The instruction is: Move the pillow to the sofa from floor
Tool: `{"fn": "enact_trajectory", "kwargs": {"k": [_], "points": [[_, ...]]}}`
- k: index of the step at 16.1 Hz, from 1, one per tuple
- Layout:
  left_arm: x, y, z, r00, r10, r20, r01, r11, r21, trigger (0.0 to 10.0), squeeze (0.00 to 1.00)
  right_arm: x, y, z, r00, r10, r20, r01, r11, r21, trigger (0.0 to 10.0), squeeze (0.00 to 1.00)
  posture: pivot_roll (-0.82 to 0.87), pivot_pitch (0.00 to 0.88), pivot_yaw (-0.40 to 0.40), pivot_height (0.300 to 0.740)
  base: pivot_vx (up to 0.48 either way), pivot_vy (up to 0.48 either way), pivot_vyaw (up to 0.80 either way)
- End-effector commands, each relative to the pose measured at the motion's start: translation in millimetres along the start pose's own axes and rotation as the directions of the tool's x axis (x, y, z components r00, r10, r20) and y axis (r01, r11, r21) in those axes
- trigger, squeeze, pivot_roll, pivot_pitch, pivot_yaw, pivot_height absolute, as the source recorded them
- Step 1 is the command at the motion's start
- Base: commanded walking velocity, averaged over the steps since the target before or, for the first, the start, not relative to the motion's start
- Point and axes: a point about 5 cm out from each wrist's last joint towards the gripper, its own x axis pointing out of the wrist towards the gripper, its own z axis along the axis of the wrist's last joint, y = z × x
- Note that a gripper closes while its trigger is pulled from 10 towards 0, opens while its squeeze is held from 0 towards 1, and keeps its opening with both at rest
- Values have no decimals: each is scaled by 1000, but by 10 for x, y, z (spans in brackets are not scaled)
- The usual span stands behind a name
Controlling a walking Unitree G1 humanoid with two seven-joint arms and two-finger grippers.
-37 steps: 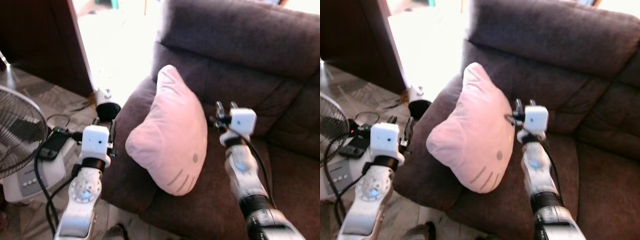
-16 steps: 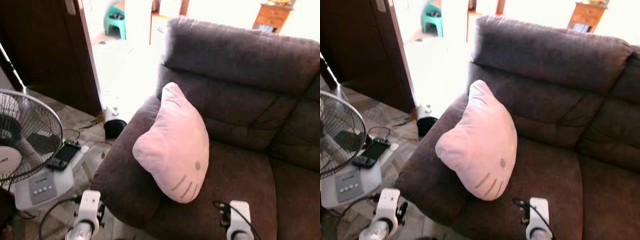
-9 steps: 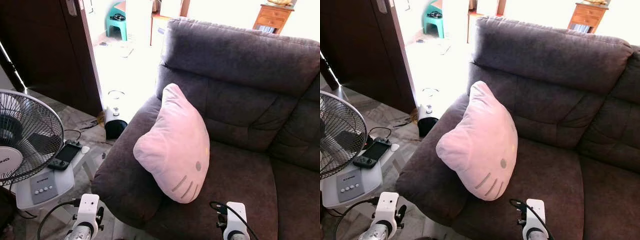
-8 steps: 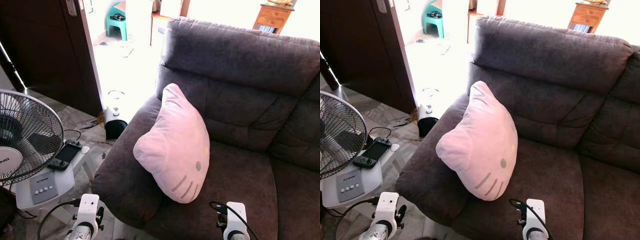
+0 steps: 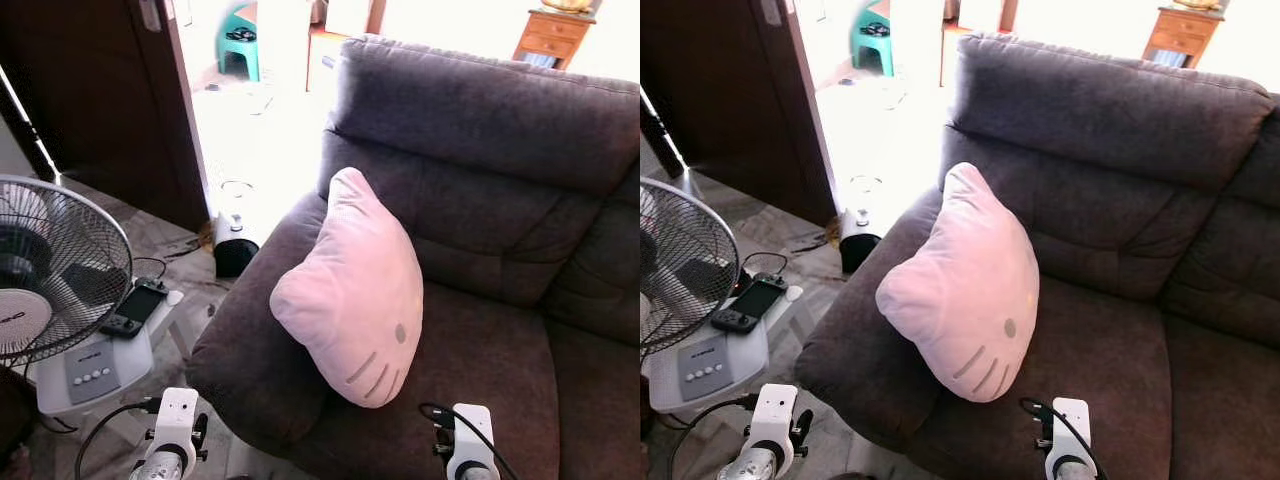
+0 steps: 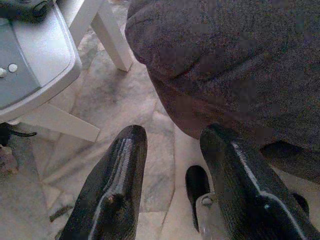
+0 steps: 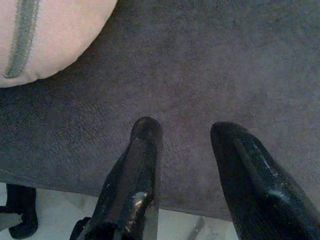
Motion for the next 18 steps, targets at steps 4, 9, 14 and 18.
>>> {"fn": "enact_trajectory", "kwargs": {"k": [4, 9, 14, 18], "points": [[-84, 0, -328, 988, 48, -147, -46, 999, 19, 10000, 0, -28, -1, -132, 998, 19, -59, -17, 999, 28, 10000, 0, 125, 10, -88, 740, 0, -360, 0], [-83, 18, -323, 989, 51, -142, -50, 999, 11, 10000, 0, -25, 1, -121, 998, 31, -57, -30, 999, 12, 10000, 0, 124, 11, -93, 740, 0, -480, 0], [-82, 40, -318, 989, 56, -136, -56, 998, 3, 10000, 0, -23, -14, -120, 998, 33, -60, -33, 999, 12, 10000, 0, 123, 10, -96, 740, 0, -480, 0], [-78, 31, -312, 990, 55, -133, -56, 998, 0, 10000, 0, -19, -4, -103, 998, 44, -51, -42, 998, 35, 10000, 0, 121, 12, -99, 740, 0, -456, 0]]}}
